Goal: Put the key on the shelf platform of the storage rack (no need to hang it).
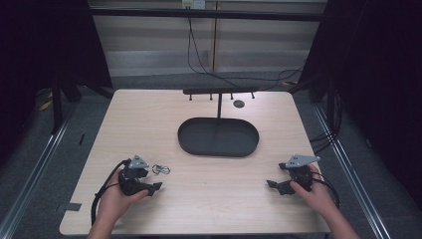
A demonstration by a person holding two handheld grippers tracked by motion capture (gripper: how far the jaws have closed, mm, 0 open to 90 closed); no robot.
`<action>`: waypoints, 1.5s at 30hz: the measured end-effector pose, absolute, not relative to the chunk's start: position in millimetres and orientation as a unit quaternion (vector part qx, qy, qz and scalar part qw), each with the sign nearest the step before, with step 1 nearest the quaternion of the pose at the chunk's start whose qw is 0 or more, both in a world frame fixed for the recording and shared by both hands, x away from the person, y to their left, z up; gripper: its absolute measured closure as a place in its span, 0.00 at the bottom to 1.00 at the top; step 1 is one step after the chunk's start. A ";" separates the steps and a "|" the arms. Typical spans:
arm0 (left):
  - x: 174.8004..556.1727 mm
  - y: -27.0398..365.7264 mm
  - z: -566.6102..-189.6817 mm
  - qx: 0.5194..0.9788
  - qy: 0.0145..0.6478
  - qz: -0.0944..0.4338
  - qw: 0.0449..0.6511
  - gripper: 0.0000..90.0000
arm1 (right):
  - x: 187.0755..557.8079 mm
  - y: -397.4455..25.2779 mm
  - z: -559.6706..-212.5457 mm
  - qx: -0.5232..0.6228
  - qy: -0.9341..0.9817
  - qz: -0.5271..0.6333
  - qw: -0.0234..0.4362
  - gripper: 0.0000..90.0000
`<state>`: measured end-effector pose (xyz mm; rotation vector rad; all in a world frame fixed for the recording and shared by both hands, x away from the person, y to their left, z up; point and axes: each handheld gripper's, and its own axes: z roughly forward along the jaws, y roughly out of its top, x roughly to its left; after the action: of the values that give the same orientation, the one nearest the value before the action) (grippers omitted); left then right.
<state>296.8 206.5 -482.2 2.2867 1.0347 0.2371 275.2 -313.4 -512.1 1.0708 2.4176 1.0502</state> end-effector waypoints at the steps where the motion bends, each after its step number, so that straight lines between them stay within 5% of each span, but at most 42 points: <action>1: 298.6 206.9 -480.9 0.866 0.393 0.083 0.299 0.34 | 275.2 -313.4 -512.1 0.372 0.840 0.365 0.148 0.15; 45: 352.1 190.4 -465.2 0.865 0.439 0.034 0.240 0.71 | 275.2 -313.4 -512.0 0.373 0.840 0.365 0.148 0.15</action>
<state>352.1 190.4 -465.2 2.3688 1.2004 0.0937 275.2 -313.4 -512.0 1.0724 2.4177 1.0495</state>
